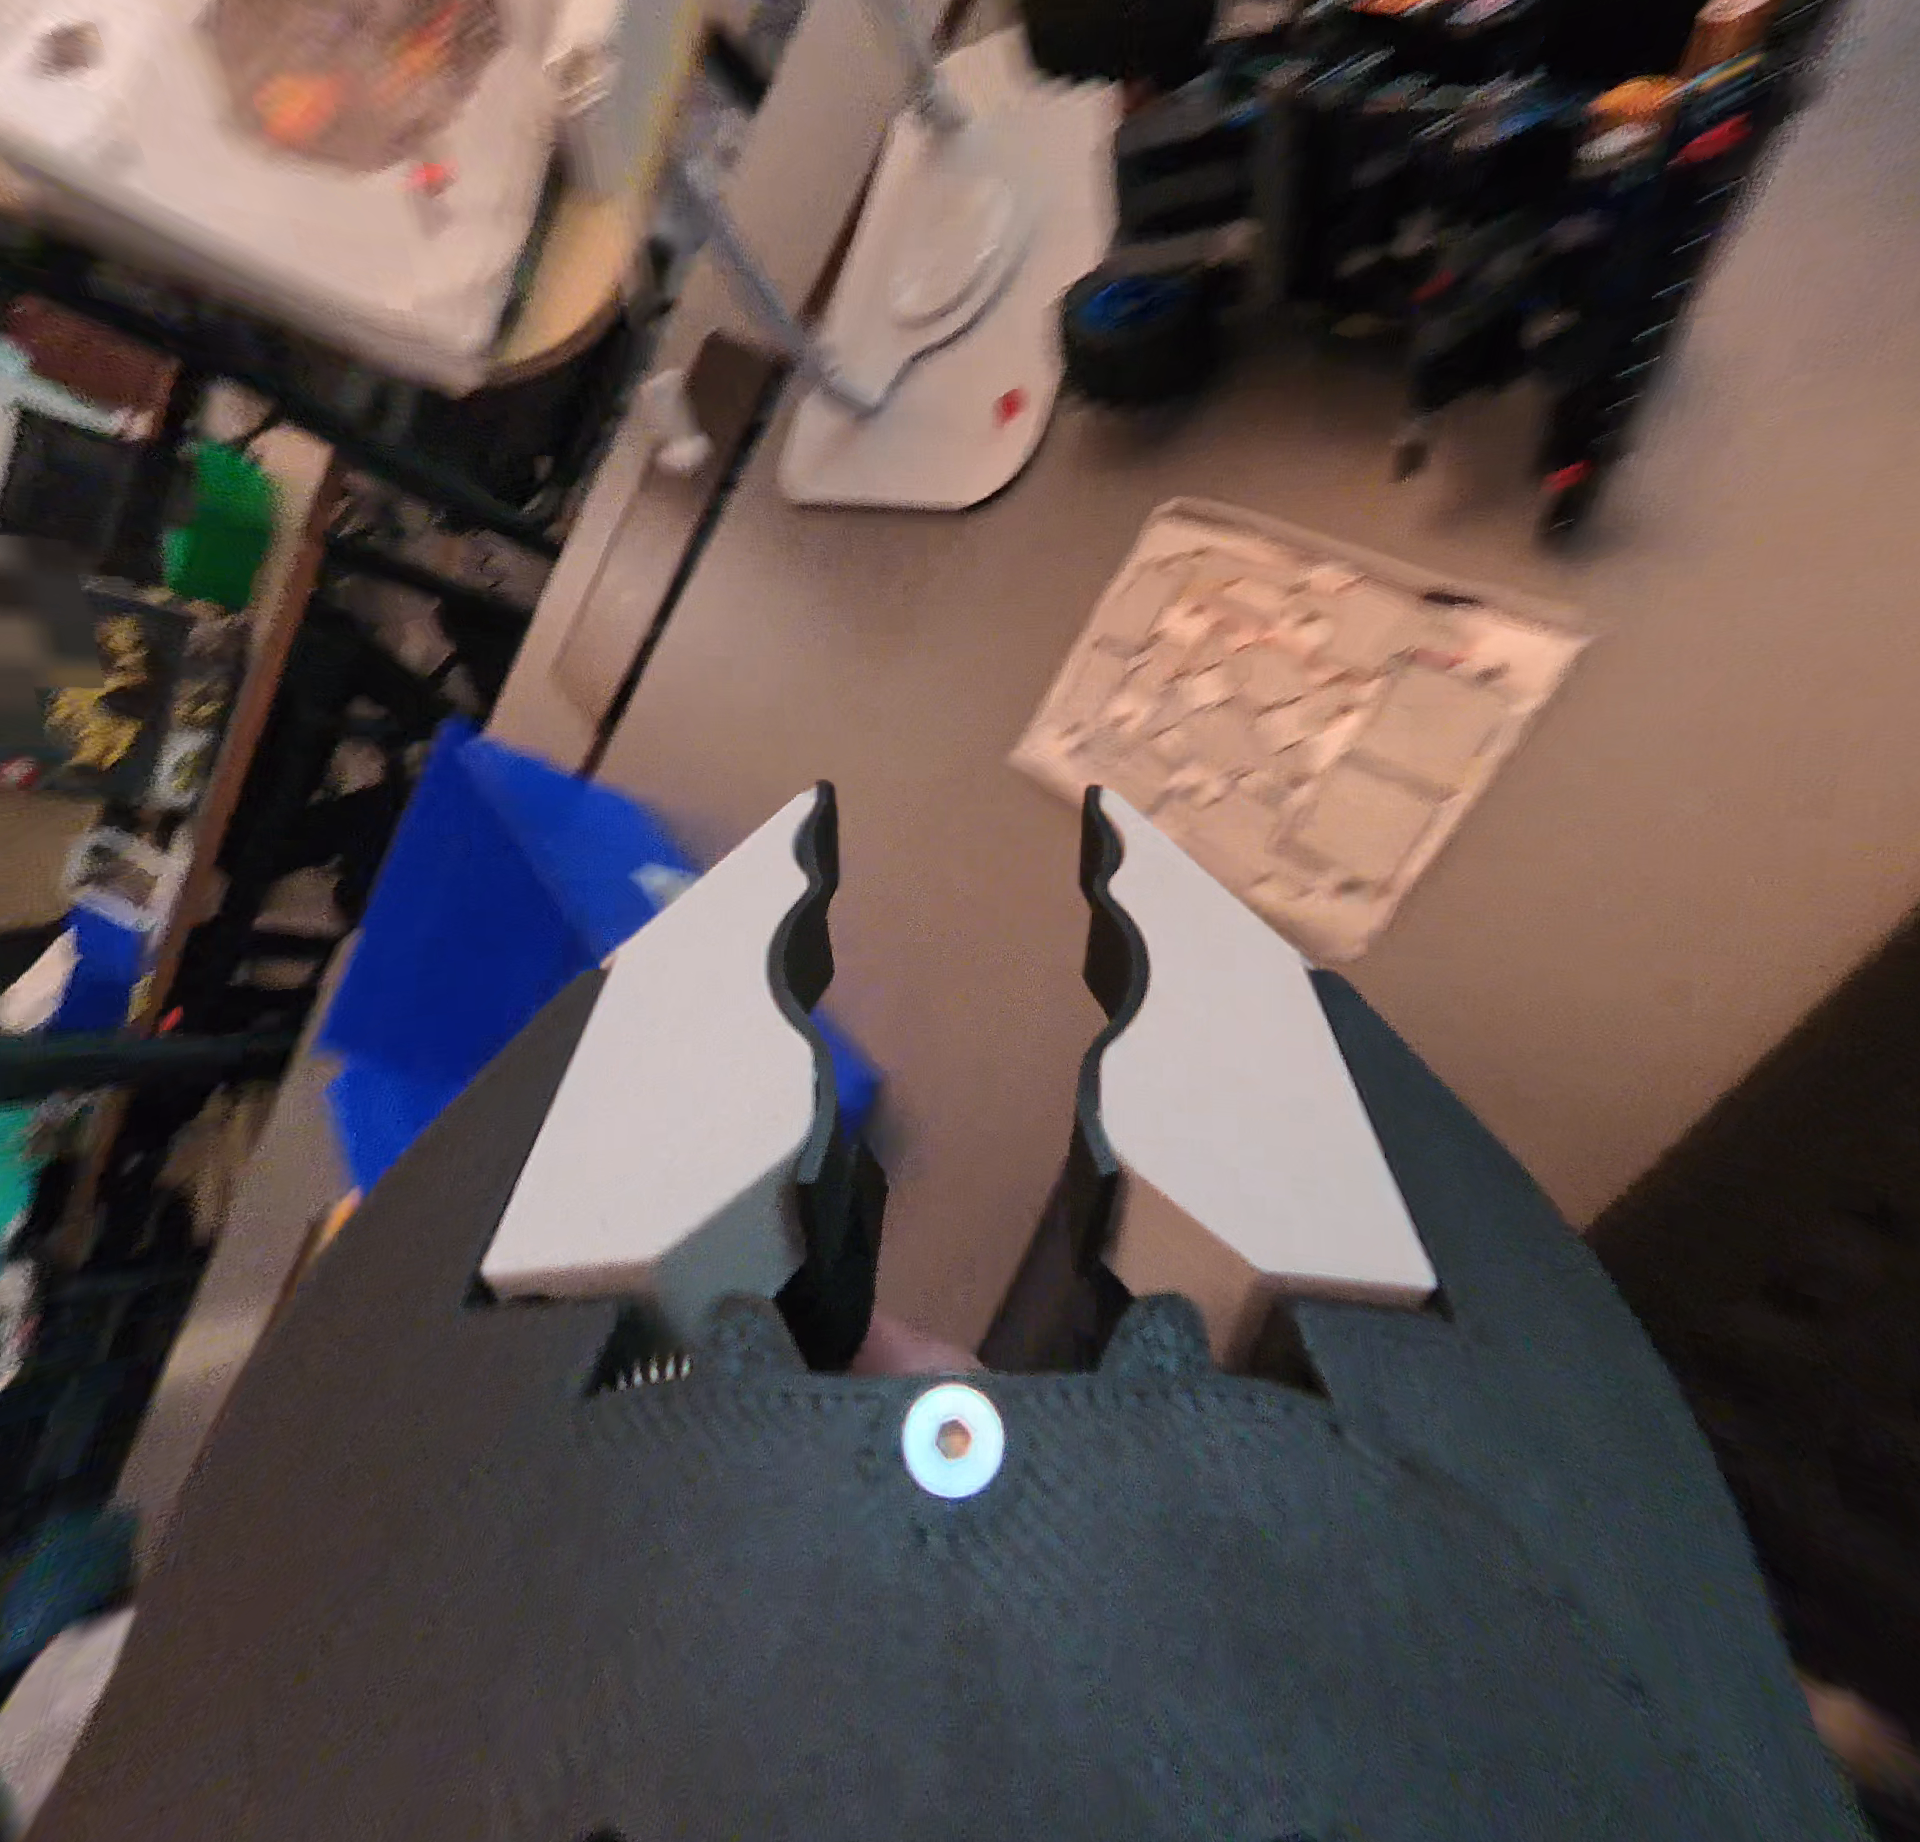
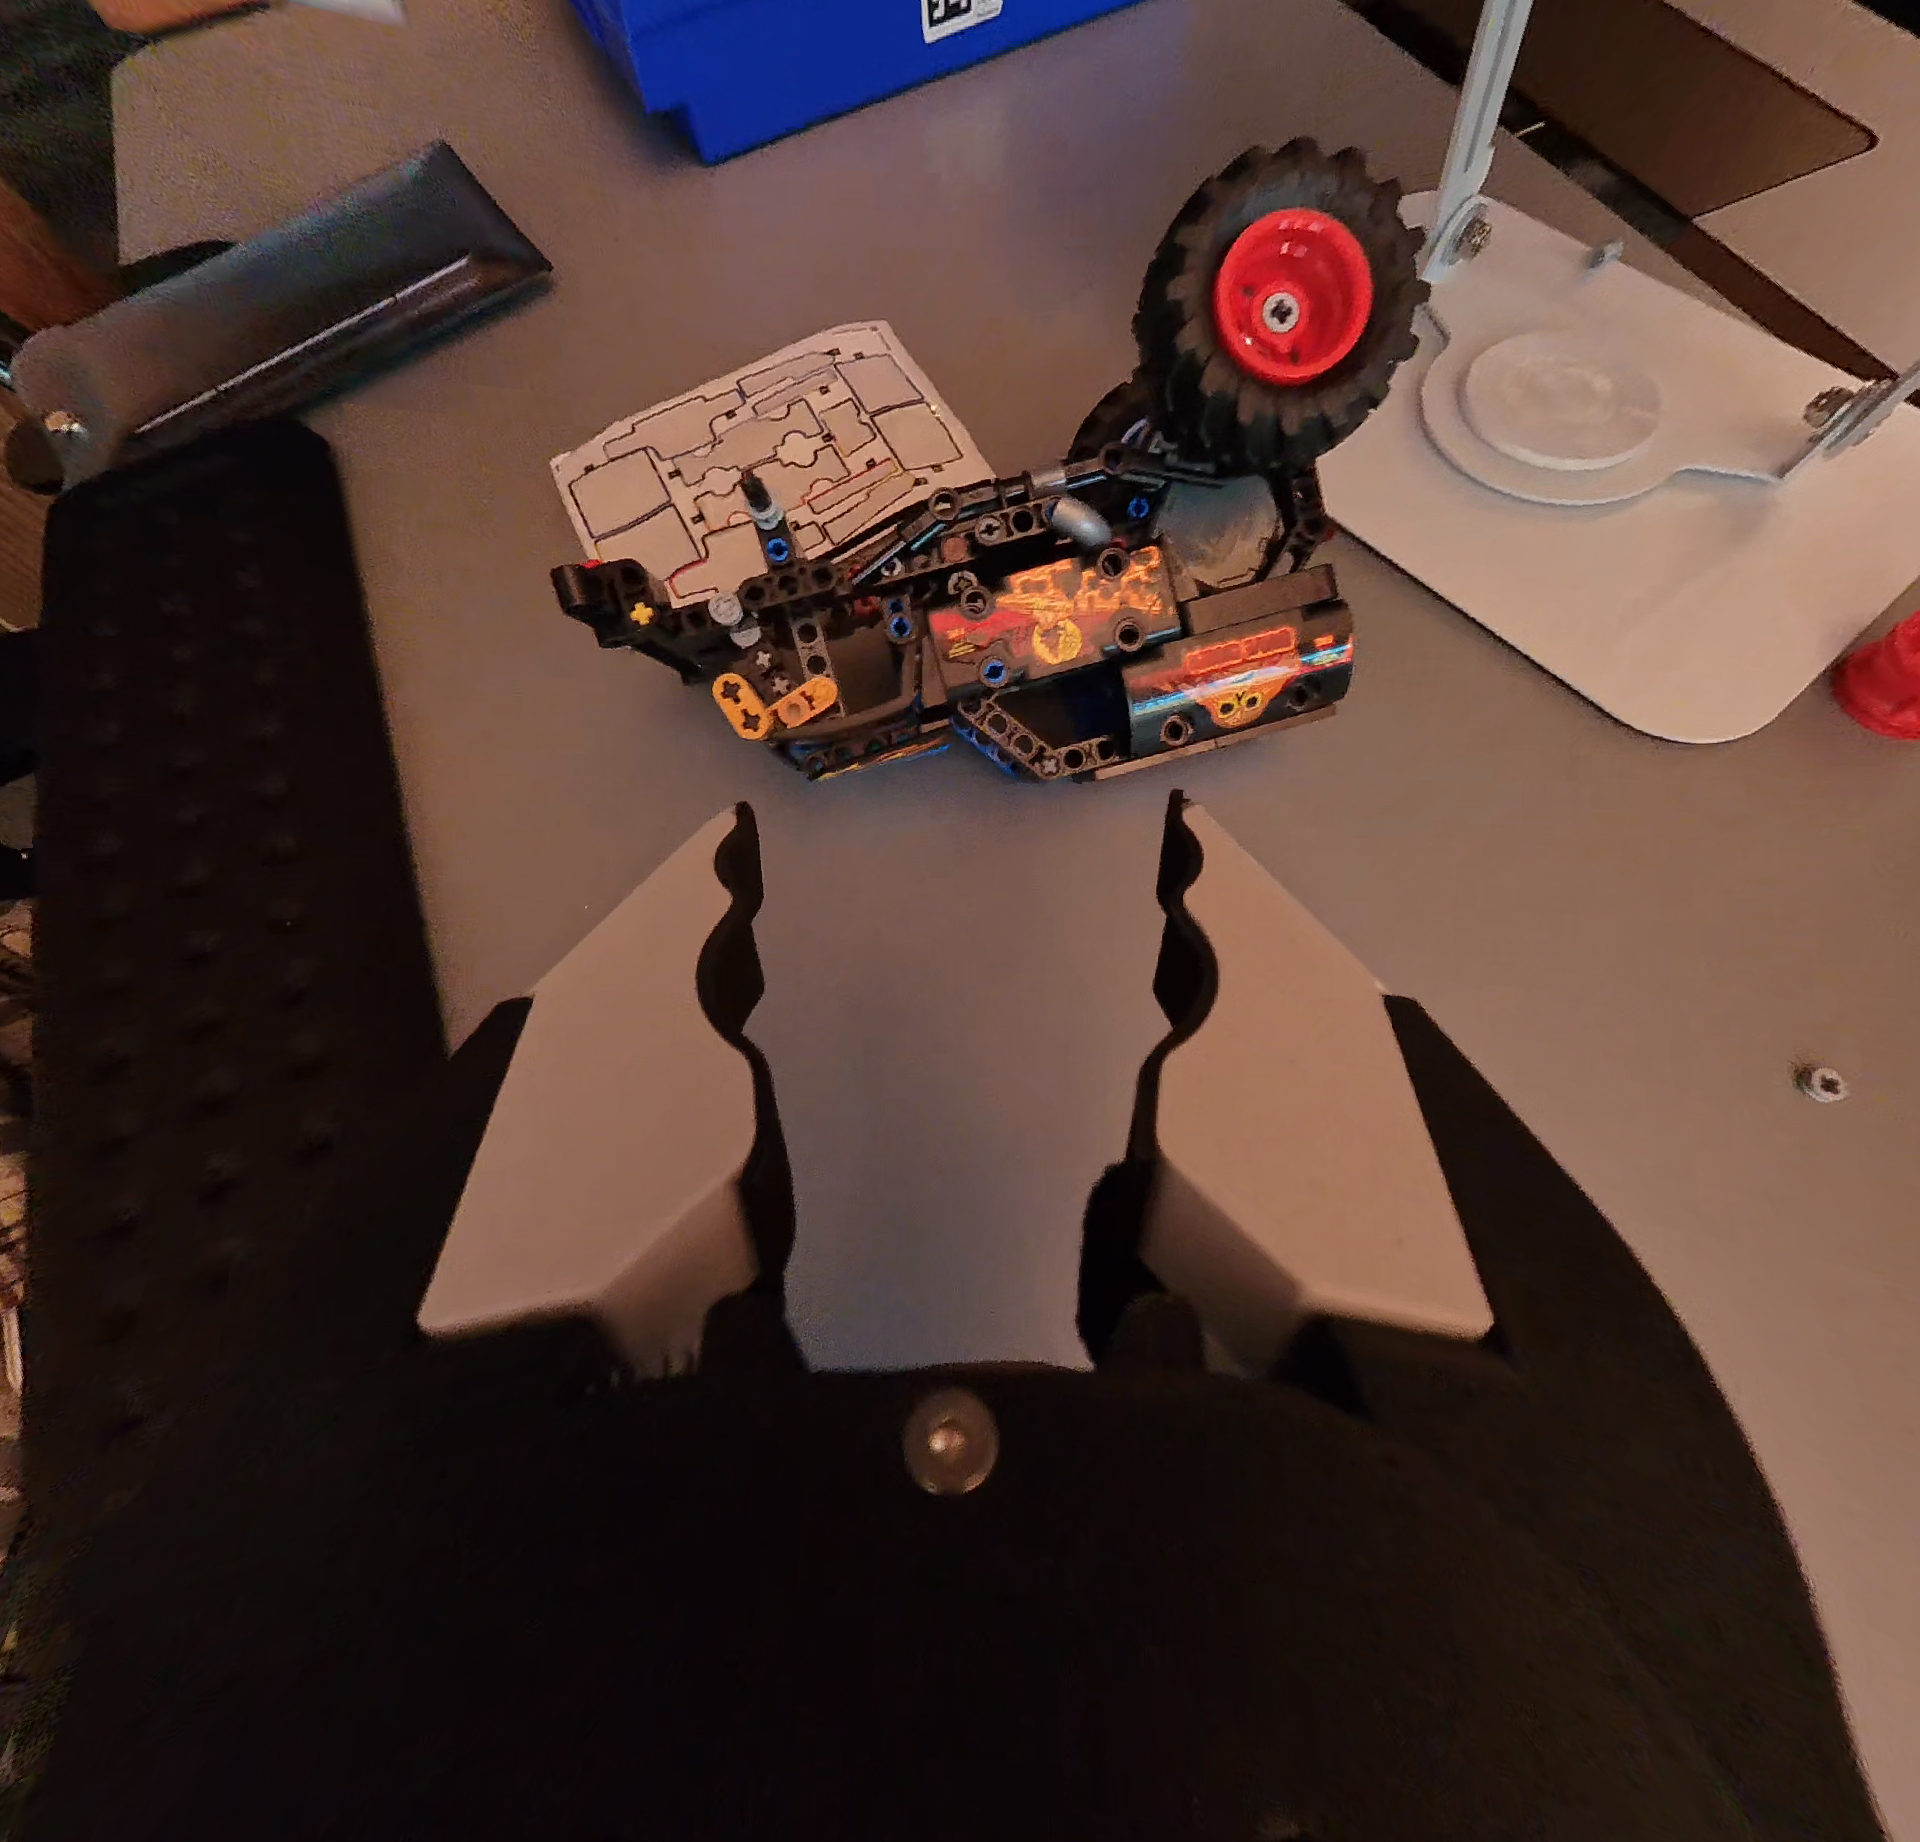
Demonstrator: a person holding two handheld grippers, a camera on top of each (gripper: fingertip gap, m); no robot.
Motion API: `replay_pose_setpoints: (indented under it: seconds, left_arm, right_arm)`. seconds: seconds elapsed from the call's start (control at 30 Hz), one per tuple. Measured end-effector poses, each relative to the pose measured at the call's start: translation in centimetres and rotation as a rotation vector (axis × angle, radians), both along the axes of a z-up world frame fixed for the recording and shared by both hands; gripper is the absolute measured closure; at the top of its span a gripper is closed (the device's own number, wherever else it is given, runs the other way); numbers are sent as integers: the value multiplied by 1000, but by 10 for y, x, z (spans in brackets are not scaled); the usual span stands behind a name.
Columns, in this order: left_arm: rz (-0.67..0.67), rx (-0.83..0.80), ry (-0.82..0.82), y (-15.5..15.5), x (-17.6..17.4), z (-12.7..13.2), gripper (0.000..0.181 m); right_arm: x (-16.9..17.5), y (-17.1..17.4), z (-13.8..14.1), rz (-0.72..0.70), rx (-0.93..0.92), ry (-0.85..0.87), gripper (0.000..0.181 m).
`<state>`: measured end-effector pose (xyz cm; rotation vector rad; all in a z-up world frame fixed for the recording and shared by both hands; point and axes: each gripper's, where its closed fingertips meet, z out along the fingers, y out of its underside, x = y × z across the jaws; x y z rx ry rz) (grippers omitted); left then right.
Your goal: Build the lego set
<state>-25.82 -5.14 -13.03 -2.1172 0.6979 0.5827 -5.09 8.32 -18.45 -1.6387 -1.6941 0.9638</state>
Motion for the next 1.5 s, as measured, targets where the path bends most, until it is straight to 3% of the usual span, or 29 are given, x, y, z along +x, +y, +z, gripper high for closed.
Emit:
replay_pose_setpoints:
  seconds: [0.07,0.13,0.23,0.33,0.43,0.53,0.77,0.93,1.1,1.27,1.37,1.5]
  left_arm:
    - [99,31,37,-9,-51,23,139]
    - [182,0,-15,-14,-104,27,140]
    - [243,-104,-96,-9,-169,2,143]
    - [276,-247,-167,-1,-210,-41,141]
    - [290,-417,-240,2,-224,-84,130]
    - [277,-532,-337,5,-219,-111,120]
    - [267,-663,-360,11,-216,-120,126]
    - [251,-644,-323,14,-219,-118,126]
    - [317,-468,-271,22,-236,-93,127]
    - [324,-262,-202,23,-225,-26,127]
    - [252,-139,-171,25,-183,26,127]
    - [27,-49,-116,36,-74,71,127]
  right_arm:
    - [0,3,-1,-3,-26,20,108]
    - [2,6,-2,-10,-42,34,108]
    - [11,10,-6,-22,-42,20,109]
    - [24,15,-8,-46,-18,7,110]
    - [38,16,-9,-51,-16,-1,111]
    - [50,17,-12,-66,-16,-3,112]
    - [73,23,-11,-113,-9,10,114]
    - [85,25,-9,-128,-9,25,115]
    - [99,24,-9,-131,21,3,117]
    - [114,-7,-26,-18,18,-100,123]
    - [117,-25,-41,39,30,-160,124]
    - [118,-33,-48,60,35,-173,127]
